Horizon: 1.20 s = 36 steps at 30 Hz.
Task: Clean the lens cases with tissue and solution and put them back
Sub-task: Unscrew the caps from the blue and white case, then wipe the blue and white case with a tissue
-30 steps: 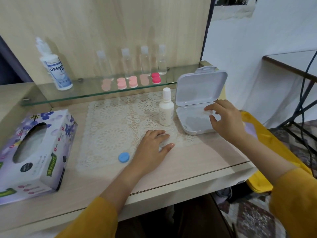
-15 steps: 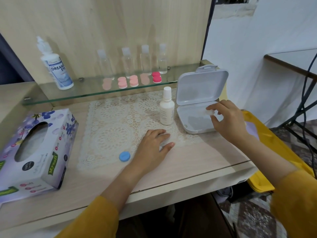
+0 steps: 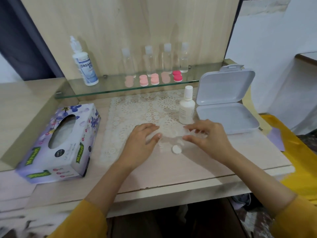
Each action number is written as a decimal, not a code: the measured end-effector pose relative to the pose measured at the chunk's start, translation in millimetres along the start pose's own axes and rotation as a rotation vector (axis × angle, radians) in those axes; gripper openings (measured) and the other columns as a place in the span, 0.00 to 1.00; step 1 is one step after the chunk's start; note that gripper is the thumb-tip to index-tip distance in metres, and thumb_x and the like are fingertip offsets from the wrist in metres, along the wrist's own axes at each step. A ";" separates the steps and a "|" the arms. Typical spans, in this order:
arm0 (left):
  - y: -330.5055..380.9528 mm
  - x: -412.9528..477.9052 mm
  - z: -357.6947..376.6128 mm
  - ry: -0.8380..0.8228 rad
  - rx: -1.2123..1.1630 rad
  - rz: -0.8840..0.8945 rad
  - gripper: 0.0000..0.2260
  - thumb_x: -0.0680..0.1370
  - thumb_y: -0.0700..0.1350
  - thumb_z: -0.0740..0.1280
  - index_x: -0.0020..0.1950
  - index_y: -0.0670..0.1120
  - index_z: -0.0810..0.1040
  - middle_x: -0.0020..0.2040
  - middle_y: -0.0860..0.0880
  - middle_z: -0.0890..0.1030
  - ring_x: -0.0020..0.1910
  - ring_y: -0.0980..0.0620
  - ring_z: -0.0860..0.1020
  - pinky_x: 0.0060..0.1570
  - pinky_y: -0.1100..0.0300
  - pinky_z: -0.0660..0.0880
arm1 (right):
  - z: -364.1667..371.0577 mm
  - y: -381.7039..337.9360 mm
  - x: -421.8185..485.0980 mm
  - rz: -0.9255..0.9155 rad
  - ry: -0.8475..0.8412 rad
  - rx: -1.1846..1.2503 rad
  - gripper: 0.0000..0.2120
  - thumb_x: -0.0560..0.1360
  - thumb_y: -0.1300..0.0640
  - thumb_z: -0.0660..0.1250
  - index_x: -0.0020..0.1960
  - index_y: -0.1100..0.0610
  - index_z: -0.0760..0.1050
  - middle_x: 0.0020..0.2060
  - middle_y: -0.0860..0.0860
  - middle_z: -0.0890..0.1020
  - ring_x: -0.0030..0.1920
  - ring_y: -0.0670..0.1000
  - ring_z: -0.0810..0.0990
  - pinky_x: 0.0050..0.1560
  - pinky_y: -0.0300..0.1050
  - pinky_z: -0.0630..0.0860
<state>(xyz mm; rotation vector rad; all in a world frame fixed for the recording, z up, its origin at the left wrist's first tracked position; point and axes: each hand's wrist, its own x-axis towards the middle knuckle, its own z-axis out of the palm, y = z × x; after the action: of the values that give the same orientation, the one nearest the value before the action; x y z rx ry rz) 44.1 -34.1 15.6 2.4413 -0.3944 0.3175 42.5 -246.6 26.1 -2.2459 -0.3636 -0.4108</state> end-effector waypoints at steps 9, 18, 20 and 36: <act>-46.9 -30.2 -20.6 0.081 0.088 -0.151 0.13 0.78 0.39 0.62 0.62 0.43 0.76 0.64 0.46 0.74 0.65 0.48 0.68 0.63 0.69 0.56 | 44.7 -11.7 -2.5 -0.046 -0.169 -0.057 0.14 0.66 0.51 0.75 0.51 0.52 0.82 0.52 0.44 0.81 0.55 0.46 0.71 0.57 0.37 0.65; -56.0 -40.9 -16.4 0.056 0.140 -0.133 0.15 0.77 0.44 0.65 0.63 0.45 0.75 0.66 0.49 0.72 0.66 0.51 0.65 0.62 0.73 0.51 | 52.1 -10.0 -7.9 -0.048 -0.213 -0.091 0.15 0.66 0.50 0.75 0.52 0.49 0.81 0.56 0.43 0.79 0.58 0.44 0.68 0.57 0.35 0.60; -56.0 -40.9 -16.2 0.060 0.147 -0.124 0.15 0.77 0.44 0.65 0.63 0.45 0.75 0.66 0.49 0.72 0.66 0.51 0.65 0.62 0.73 0.51 | 52.0 -9.9 -8.1 -0.038 -0.224 -0.093 0.16 0.66 0.50 0.75 0.52 0.49 0.81 0.56 0.43 0.78 0.58 0.42 0.67 0.57 0.34 0.60; -38.0 -37.4 -75.9 0.149 0.044 -0.071 0.11 0.76 0.49 0.64 0.54 0.47 0.81 0.53 0.52 0.80 0.52 0.57 0.74 0.49 0.76 0.65 | 73.9 -63.0 24.6 -0.143 -0.170 -0.021 0.14 0.72 0.52 0.70 0.56 0.56 0.79 0.54 0.51 0.81 0.58 0.51 0.76 0.60 0.44 0.67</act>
<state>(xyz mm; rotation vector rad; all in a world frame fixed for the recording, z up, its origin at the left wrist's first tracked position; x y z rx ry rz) 13.3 49.7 40.9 2.4484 -0.2383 0.4786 53.3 -147.2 32.3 -2.2890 -0.6139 -0.2991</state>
